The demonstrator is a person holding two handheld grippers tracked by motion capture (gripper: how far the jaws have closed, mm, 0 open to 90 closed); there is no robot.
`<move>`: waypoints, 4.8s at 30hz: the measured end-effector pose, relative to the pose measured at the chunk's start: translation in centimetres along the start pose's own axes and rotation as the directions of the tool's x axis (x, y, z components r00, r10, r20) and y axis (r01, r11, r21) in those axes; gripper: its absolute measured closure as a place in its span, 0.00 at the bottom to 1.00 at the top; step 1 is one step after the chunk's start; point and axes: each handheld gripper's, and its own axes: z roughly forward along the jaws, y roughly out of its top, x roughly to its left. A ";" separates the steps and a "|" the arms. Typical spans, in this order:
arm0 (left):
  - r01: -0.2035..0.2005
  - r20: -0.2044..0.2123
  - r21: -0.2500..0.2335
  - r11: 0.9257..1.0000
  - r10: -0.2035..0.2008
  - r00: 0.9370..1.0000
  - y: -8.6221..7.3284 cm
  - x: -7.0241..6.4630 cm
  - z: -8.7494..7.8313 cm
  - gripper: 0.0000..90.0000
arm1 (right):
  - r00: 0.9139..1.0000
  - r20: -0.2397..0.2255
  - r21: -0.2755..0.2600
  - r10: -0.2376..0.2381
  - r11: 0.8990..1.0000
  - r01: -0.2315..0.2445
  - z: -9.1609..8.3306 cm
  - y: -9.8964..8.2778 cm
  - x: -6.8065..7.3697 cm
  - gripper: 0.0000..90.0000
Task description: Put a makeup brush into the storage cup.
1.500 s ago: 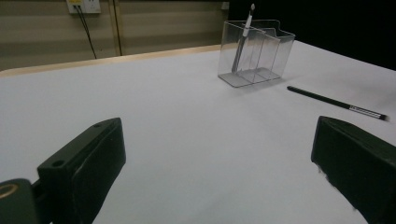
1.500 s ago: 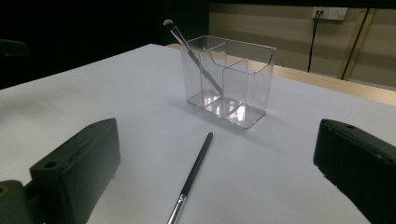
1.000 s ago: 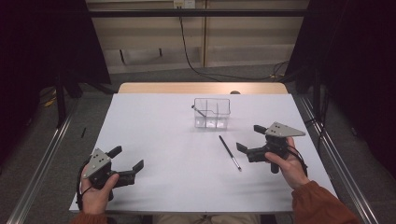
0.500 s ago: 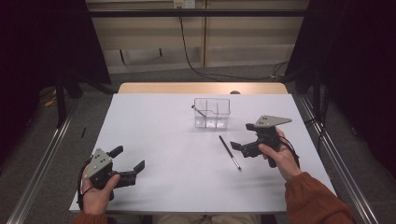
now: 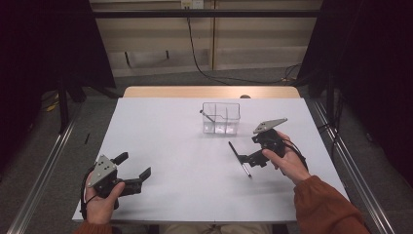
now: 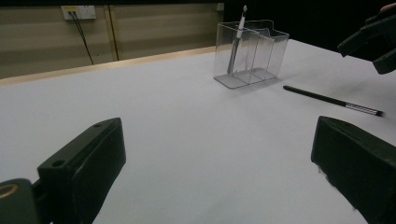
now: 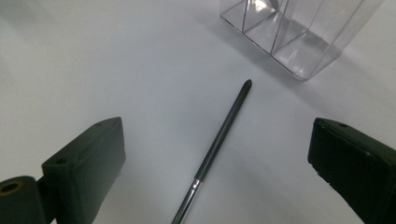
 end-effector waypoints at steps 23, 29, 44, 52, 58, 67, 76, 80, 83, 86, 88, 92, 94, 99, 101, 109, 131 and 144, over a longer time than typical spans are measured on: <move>-0.001 0.007 -0.002 1.000 0.001 1.000 0.1 -0.1 0.0 0.04 | 0.999 -0.028 0.339 0.023 0.941 -0.012 1.6 1.5 -0.4 0.08; -0.009 0.005 0.005 1.000 0.009 1.000 0.1 -0.1 0.1 0.04 | 0.999 -0.039 0.380 0.004 0.925 0.011 2.0 1.8 0.0 0.13; -0.012 0.003 0.010 1.000 0.012 1.000 0.0 -0.1 0.1 0.04 | 0.998 -0.022 0.511 0.050 0.859 -0.032 3.6 2.0 0.1 0.42; -0.009 0.003 0.012 1.000 0.009 1.000 0.0 0.0 0.1 0.04 | 0.997 -0.028 0.555 0.077 0.830 -0.048 4.5 2.0 0.2 0.58; -0.023 -0.002 0.023 0.999 0.023 1.000 0.0 -0.1 0.2 0.04 | 0.997 -0.019 0.576 0.075 0.816 -0.050 5.2 1.9 0.5 0.63; -0.023 -0.002 0.027 0.999 0.023 1.000 -0.1 -0.1 0.2 0.04 | 0.999 0.032 0.572 0.029 0.819 -0.042 5.2 1.7 0.7 0.79; -0.022 -0.002 0.027 0.999 0.023 1.000 -0.1 0.0 0.2 0.04 | 0.997 0.060 0.599 0.042 0.798 -0.070 5.5 2.1 0.5 0.92; -0.025 0.000 0.029 0.999 0.025 1.000 -0.1 0.0 0.2 0.04 | 0.998 0.060 0.603 0.037 0.795 -0.066 5.5 2.2 0.4 0.94; -0.025 -0.001 0.028 0.999 0.025 1.000 -0.1 0.0 0.2 0.04 | 0.997 0.065 0.603 0.044 0.794 -0.074 5.5 2.2 0.5 0.94; -0.020 -0.001 0.026 0.999 0.020 1.000 -0.1 0.0 0.2 0.04 | 0.997 0.067 0.598 0.042 0.798 -0.074 5.5 2.1 0.4 0.94; -0.023 0.000 0.028 0.999 0.023 1.000 -0.1 0.0 0.3 0.04 | 0.997 0.064 0.592 0.053 0.802 -0.081 5.4 2.1 0.4 0.94; -0.021 -0.003 0.030 0.999 0.021 1.000 -0.1 0.1 0.3 0.04 | 0.997 0.051 0.574 0.055 0.816 -0.074 5.2 1.8 0.1 0.94; -0.022 -0.004 0.029 0.999 0.022 1.000 -0.1 0.1 0.2 0.04 | 0.996 0.051 0.566 0.072 0.819 -0.088 5.1 1.8 0.1 0.94; -0.023 -0.008 0.025 0.999 0.023 1.000 -0.1 0.0 0.2 0.04 | 0.997 0.036 0.551 0.074 0.831 -0.081 4.8 1.6 0.0 0.94; -0.022 -0.007 0.023 0.999 0.022 1.000 0.0 0.0 0.2 0.04 | 0.997 0.025 0.540 0.074 0.838 -0.076 4.7 1.7 0.1 0.94; -0.022 -0.008 0.023 1.000 0.022 1.000 -0.1 0.1 0.2 0.04 | 0.995 0.013 0.474 0.102 0.875 -0.096 3.6 1.8 0.1 0.94; -0.022 -0.009 0.022 1.000 0.022 1.000 0.0 0.1 0.2 0.04 | 0.994 -0.051 0.263 0.098 0.961 -0.082 0.4 1.2 0.1 0.94; -0.015 -0.016 0.022 1.000 0.015 1.000 -0.1 0.2 0.2 0.04 | 0.995 -0.071 0.082 0.071 0.994 -0.065 -0.8 1.1 -0.1 0.94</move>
